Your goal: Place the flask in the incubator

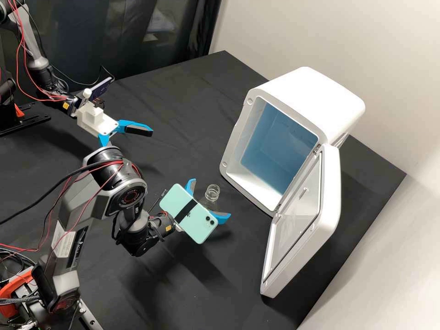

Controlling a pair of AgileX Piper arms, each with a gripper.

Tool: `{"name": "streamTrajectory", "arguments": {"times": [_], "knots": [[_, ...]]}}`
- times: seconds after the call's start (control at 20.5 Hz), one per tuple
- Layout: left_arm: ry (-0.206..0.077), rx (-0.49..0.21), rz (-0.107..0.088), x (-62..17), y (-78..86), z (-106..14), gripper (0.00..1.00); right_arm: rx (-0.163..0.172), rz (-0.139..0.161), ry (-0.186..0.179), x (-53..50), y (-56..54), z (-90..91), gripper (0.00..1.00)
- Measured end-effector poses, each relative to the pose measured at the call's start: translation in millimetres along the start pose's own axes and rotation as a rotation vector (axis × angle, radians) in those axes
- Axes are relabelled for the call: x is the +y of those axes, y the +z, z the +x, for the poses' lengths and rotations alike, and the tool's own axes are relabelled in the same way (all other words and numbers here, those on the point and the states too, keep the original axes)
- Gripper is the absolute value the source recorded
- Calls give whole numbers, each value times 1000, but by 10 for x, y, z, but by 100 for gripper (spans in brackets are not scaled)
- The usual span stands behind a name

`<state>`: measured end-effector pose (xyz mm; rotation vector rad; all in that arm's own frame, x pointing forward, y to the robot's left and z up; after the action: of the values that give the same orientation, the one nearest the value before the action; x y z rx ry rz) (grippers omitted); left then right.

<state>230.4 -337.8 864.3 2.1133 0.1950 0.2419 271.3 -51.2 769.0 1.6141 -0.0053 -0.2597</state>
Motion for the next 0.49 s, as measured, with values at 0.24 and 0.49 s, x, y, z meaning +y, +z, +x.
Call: {"name": "streamTrajectory", "arguments": {"times": [0.24, 0.49], "knots": [[0, 0, 0, 0, 0, 0, 100, -10, 4, 1, -10, 30, 54, 100], [-9, 2, -3, -21, 3, -20, 100, -11, 4, 0, -14, 38, 74, 0]]}}
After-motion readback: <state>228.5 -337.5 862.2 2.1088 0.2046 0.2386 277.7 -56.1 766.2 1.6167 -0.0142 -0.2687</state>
